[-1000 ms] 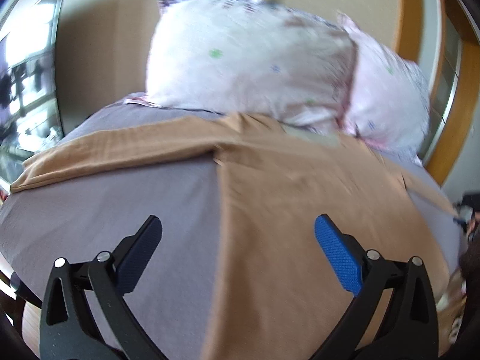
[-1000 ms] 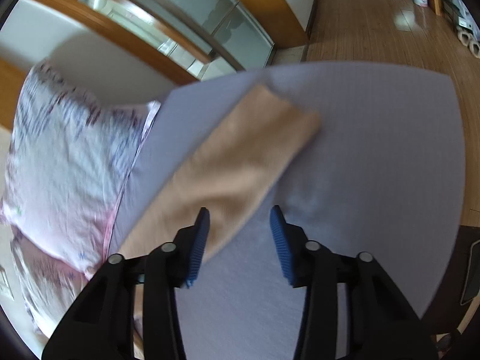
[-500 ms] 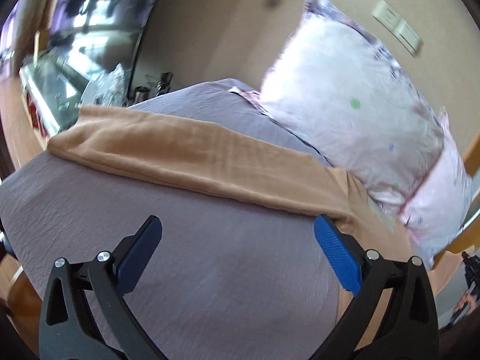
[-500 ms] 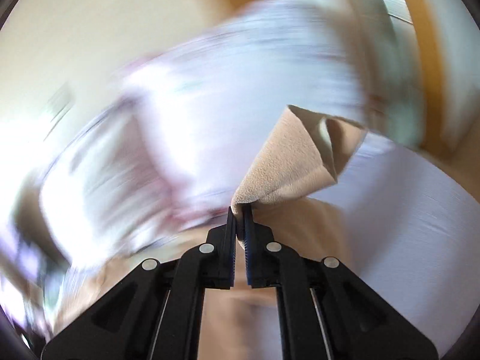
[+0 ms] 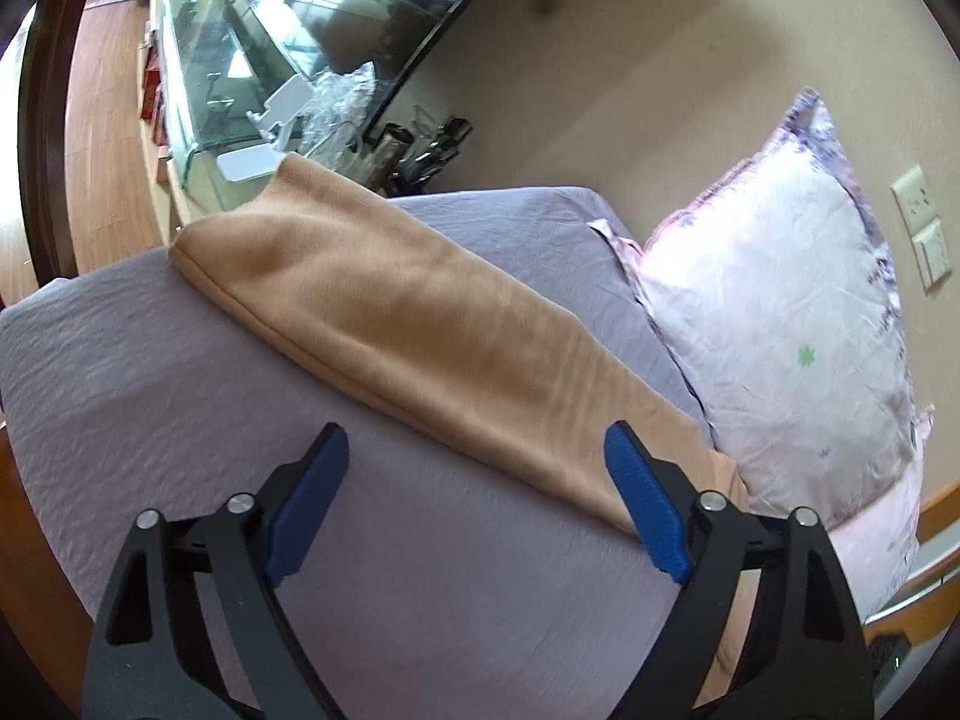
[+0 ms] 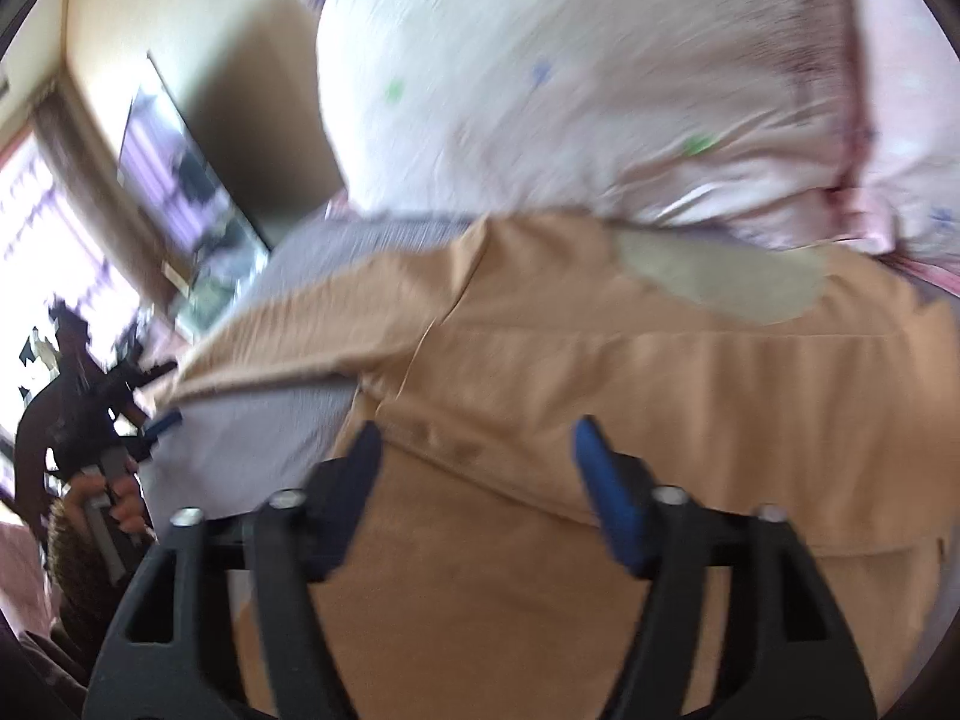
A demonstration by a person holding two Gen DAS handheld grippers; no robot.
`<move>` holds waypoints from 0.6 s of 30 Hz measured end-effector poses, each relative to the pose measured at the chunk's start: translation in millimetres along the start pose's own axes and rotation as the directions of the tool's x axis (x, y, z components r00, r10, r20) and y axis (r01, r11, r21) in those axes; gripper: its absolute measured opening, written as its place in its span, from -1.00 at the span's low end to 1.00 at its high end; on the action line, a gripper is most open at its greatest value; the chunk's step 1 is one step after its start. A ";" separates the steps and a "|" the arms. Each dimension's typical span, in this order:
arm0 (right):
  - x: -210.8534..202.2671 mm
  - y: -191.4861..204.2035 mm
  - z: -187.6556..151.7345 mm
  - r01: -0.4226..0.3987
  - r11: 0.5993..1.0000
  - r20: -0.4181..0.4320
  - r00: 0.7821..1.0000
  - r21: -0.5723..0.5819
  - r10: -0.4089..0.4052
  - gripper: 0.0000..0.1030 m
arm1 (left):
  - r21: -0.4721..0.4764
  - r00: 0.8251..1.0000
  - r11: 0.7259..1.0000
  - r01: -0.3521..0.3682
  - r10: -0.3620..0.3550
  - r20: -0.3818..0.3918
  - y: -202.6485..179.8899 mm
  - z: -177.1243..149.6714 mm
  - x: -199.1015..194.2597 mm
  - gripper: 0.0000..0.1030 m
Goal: Fold small clothes
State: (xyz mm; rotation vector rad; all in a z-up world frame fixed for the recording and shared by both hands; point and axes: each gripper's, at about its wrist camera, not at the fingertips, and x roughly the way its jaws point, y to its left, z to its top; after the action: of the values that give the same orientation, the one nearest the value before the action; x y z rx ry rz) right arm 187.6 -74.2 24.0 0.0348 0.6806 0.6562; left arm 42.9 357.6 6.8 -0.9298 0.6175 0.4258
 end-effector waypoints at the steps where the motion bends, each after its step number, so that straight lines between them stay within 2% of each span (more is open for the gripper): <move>1: -13.5 -10.5 0.6 0.006 1.000 0.029 1.000 0.018 -0.007 0.43 | -0.026 1.000 1.000 -0.006 0.006 0.000 2.9 4.0 1.6 0.45; 2: -23.7 -17.9 -4.4 0.009 0.999 0.039 0.999 0.031 -0.010 0.43 | -0.043 1.000 0.999 -0.008 0.008 0.000 4.2 6.2 2.9 0.41; 5: -45.1 -32.5 -16.3 0.004 0.997 0.068 0.998 0.075 -0.009 0.48 | -0.137 1.000 0.991 -0.013 0.012 -0.009 18.1 17.5 7.0 0.01; 7: -47.5 -36.8 -19.8 -0.002 0.996 0.074 0.997 0.088 -0.004 0.48 | -0.184 0.999 0.983 -0.023 0.019 -0.026 28.3 22.8 10.3 -0.51; 9: -51.6 -39.7 -22.0 -0.019 0.996 0.080 0.997 0.093 0.011 0.50 | -0.243 0.999 0.970 -0.022 0.011 -0.044 43.4 25.6 14.1 -0.82; 11: -53.4 -42.7 -25.3 -0.038 0.995 0.078 0.996 0.095 0.031 0.50 | -0.295 0.998 0.955 0.036 -0.051 -0.042 55.3 25.7 15.3 -0.87; 12: -50.3 -43.0 -26.7 -0.044 0.995 0.076 0.996 0.094 0.037 0.50 | -0.287 0.998 0.957 0.028 -0.043 -0.046 53.6 26.8 14.6 -0.89; 15: -54.4 -47.3 -29.5 -0.056 0.995 0.081 0.996 0.088 0.049 0.50 | -0.172 1.000 0.985 -0.026 0.026 0.001 25.4 26.9 6.1 -0.91; 17: -61.4 -51.5 -29.7 -0.038 0.996 0.106 0.994 0.078 0.030 0.50 | -0.019 0.997 0.999 -0.032 0.034 0.064 -17.1 25.3 -3.5 -0.92; 18: -66.0 -54.4 -29.3 -0.024 0.997 0.125 0.992 0.077 0.014 0.50 | 0.117 0.995 0.993 -0.008 -0.004 0.097 -59.7 18.9 -10.5 -0.92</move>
State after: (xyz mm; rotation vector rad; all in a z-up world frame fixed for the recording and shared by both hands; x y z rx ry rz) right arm 161.6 -160.7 26.0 0.1534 0.5860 0.6397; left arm 75.7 340.6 58.4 -0.7918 0.5489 0.4295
